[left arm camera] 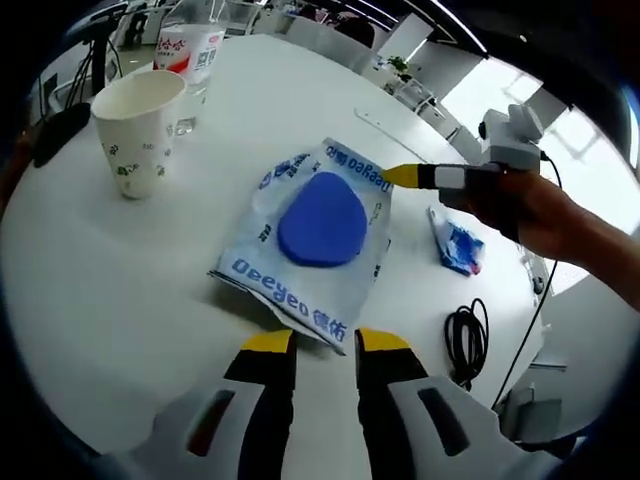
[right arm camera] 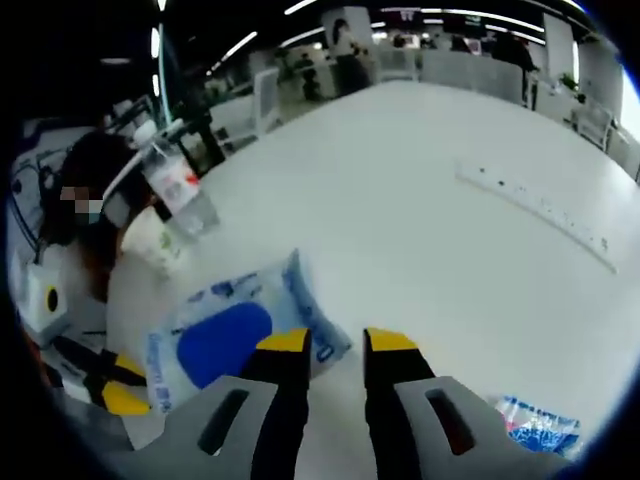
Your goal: Arrange the tabletop items into an orderly group along one side of the table until the central work area is clear of visible clutter.
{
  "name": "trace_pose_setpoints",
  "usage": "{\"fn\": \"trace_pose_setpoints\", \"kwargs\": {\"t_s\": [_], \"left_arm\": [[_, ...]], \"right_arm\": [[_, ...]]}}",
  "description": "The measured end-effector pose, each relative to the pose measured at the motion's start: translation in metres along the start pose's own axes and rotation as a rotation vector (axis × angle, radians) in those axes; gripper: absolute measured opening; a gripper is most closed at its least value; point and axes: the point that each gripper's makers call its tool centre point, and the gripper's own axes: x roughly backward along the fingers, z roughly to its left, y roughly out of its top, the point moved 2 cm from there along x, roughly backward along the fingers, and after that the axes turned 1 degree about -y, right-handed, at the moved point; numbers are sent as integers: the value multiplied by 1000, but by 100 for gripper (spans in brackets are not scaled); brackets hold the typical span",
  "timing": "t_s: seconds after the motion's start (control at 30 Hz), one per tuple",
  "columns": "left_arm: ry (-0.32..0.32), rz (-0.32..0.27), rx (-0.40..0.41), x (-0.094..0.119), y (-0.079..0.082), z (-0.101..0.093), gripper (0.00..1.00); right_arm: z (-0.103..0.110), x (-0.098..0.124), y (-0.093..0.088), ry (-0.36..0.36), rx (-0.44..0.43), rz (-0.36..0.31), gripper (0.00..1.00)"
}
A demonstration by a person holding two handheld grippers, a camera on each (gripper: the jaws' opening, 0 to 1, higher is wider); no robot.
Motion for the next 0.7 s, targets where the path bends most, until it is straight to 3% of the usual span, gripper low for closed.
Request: {"fn": "trace_pose_setpoints", "kwargs": {"t_s": [0.23,0.27,0.33,0.6,0.7], "left_arm": [[6,16,-20,-8,-3,1,11],[-2,16,-22,-9,-3,0,8],[-1,6,-23,-9,-2,0,5],[-5,-6,-21,-7,-2,2,1],[-8,-17,-30,-5,2,1,1]], "right_arm": [[2,-3,-5,-14,111,53,11],[1,-2,-5,-18,115,54,5],[3,0,-5,2,98,47,2],[1,7,-8,9,114,51,0],[2,13,-7,7,112,25,0]]}}
